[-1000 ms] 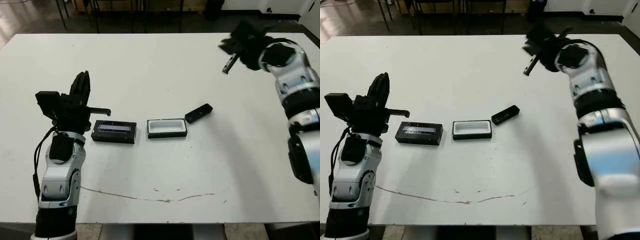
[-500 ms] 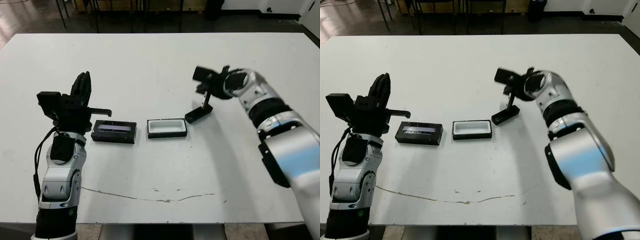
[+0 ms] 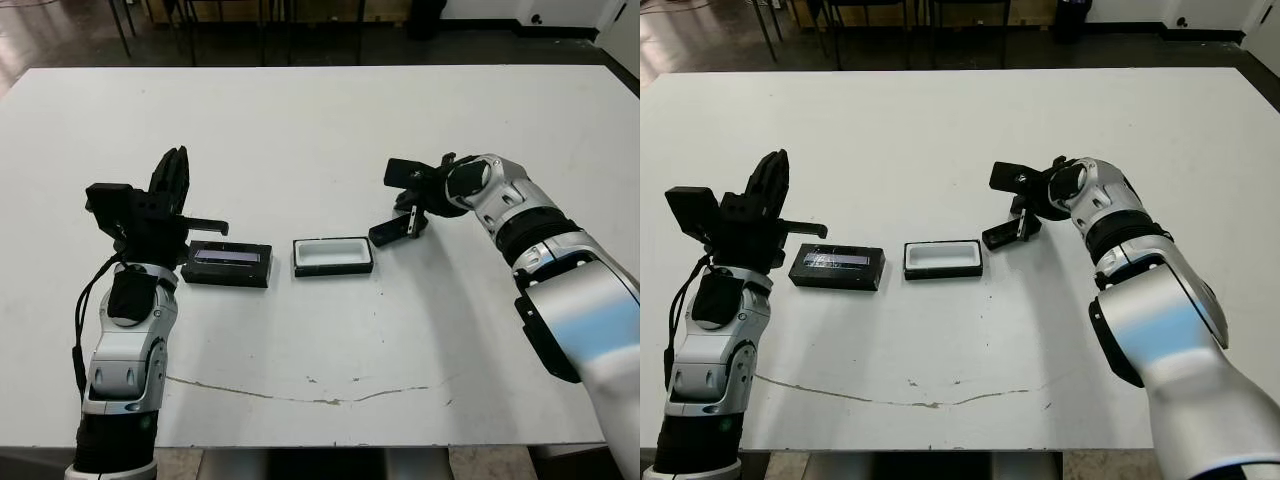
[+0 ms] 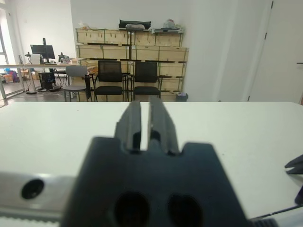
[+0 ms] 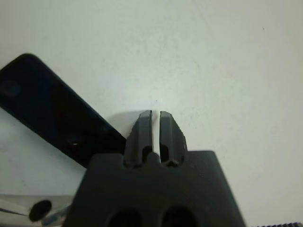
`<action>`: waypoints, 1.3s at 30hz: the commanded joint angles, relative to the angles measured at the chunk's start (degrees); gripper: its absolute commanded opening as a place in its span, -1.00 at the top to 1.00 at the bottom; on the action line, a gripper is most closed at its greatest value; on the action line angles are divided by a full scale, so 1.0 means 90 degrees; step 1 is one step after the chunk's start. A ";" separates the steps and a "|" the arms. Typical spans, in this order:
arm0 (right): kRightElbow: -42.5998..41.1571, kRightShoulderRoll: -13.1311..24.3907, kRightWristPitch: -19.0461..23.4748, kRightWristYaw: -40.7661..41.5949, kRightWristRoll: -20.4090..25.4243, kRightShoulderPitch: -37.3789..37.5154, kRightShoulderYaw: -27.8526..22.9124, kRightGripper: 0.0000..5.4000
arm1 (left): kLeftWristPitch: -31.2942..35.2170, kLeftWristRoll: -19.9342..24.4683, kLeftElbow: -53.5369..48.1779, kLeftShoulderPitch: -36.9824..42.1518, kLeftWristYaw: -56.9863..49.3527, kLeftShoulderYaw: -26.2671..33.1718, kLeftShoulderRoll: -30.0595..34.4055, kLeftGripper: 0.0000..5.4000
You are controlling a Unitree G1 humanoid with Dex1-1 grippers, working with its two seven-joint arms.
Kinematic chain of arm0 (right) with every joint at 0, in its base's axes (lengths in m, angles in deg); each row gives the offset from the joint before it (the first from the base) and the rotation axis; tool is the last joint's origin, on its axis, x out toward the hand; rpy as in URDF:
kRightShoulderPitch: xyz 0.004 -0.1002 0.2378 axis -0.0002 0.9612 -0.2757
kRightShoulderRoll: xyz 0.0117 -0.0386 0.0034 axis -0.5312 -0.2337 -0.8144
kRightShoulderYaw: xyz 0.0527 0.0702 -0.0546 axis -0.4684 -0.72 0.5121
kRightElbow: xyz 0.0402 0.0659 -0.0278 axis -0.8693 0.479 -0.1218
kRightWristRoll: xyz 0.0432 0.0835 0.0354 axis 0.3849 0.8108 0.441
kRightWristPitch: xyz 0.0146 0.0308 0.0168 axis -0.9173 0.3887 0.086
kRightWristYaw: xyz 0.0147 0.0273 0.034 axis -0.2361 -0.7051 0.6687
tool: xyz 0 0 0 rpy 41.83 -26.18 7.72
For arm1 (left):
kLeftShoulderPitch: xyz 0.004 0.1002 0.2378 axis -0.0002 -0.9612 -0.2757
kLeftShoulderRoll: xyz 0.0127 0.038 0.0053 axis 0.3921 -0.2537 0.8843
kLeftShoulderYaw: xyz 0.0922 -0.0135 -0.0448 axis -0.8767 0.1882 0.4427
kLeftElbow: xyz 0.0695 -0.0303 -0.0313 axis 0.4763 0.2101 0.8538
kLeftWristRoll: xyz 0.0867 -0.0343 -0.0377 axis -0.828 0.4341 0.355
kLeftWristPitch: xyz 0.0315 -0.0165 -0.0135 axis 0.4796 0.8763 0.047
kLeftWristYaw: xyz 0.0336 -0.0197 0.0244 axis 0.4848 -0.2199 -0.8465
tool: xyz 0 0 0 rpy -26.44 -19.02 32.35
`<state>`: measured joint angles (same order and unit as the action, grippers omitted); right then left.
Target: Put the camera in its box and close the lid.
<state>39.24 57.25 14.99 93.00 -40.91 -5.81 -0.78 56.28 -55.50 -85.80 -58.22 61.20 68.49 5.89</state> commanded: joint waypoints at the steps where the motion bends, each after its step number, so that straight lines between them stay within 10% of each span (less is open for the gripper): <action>1: 0.0144 0.0215 -0.0184 0.0210 -0.0032 0.0253 0.0015 1.00 | 0.0009 -0.0061 0.0121 -0.0030 -0.0025 0.0001 0.0024 0.99; 23: -0.1629 0.1251 -0.0924 0.1998 0.0974 0.1591 -0.0464 1.00 | -0.0033 0.0087 0.0234 0.0041 0.0014 0.0064 0.0040 0.99; 39: -0.2937 0.1648 -0.0146 0.2727 0.1583 0.2128 -0.0631 1.00 | -0.0003 0.0134 0.0231 0.0072 0.0023 0.0072 0.0045 0.99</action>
<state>13.18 72.18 12.68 116.33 -26.90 11.56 -7.10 55.48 -54.12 -84.08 -57.57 61.43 68.89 5.84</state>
